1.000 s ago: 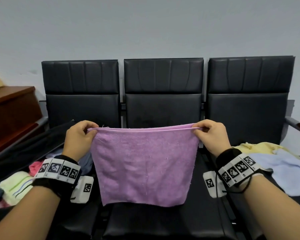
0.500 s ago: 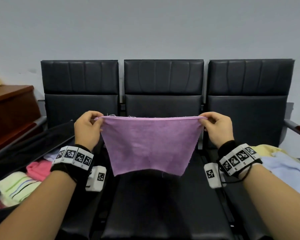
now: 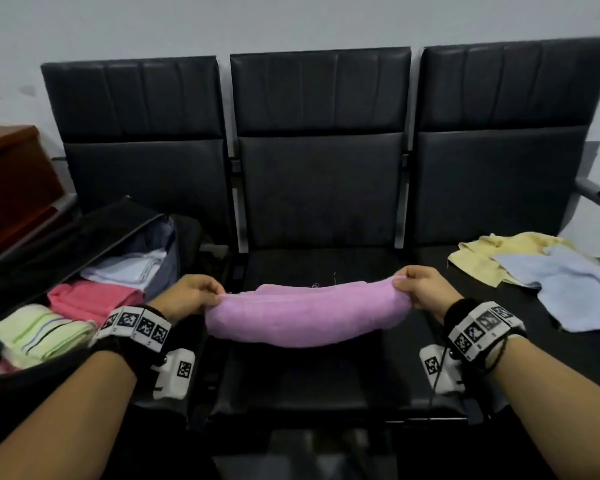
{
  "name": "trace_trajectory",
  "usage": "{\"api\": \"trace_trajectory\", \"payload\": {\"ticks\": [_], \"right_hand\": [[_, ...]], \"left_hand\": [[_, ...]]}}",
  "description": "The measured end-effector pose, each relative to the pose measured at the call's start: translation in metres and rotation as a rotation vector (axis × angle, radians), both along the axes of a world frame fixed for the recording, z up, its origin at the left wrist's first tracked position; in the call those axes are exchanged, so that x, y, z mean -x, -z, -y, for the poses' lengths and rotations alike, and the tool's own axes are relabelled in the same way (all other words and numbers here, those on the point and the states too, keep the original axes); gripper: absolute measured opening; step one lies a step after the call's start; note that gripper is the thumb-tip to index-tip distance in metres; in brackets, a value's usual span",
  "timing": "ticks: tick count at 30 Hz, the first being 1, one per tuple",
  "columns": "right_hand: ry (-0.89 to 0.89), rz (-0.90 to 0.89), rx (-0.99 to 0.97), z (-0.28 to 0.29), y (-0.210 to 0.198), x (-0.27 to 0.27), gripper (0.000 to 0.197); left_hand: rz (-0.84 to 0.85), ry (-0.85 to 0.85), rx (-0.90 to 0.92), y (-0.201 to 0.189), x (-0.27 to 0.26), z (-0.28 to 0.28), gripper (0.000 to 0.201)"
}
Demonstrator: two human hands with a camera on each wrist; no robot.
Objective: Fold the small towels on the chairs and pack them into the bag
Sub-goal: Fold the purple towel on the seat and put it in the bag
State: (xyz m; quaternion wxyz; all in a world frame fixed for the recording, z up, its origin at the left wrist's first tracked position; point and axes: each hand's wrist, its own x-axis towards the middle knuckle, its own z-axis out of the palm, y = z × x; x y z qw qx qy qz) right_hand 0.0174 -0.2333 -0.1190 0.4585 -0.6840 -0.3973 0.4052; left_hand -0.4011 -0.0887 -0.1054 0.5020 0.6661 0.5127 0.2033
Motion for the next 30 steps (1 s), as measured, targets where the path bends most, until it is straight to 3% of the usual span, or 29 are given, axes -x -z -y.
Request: {"api": "trace_trajectory", "payload": {"ticks": [3,7,10,14,18,25,28,30], "right_hand": [[-0.002,-0.026,0.096,0.007,0.025,0.000,0.016],[0.020,-0.011,0.156,0.009,0.051,-0.001,0.011],[0.071,-0.015,0.143,0.002,0.063,-0.004,0.015],[0.150,0.019,0.101,-0.017,0.074,-0.010,0.012],[0.175,0.096,0.078,-0.043,0.089,-0.016,0.011],[0.266,0.172,0.088,-0.078,0.120,-0.027,0.008],[0.260,0.291,0.221,-0.068,0.139,-0.032,0.008],[0.180,0.351,0.328,-0.057,0.148,-0.030,0.015]], "left_hand": [[-0.029,0.029,0.145,0.028,0.001,0.007,0.017],[-0.015,-0.027,0.180,0.055,-0.003,0.010,0.010],[-0.010,-0.076,0.121,0.069,-0.011,0.005,0.007],[-0.017,-0.147,-0.115,0.081,-0.024,-0.013,0.005],[-0.073,-0.230,-0.219,0.093,-0.037,-0.036,0.011],[-0.100,-0.380,-0.214,0.122,-0.055,-0.073,0.017],[-0.138,-0.401,-0.121,0.143,-0.053,-0.062,0.039],[-0.209,-0.382,-0.121,0.156,-0.046,-0.049,0.032]]}}
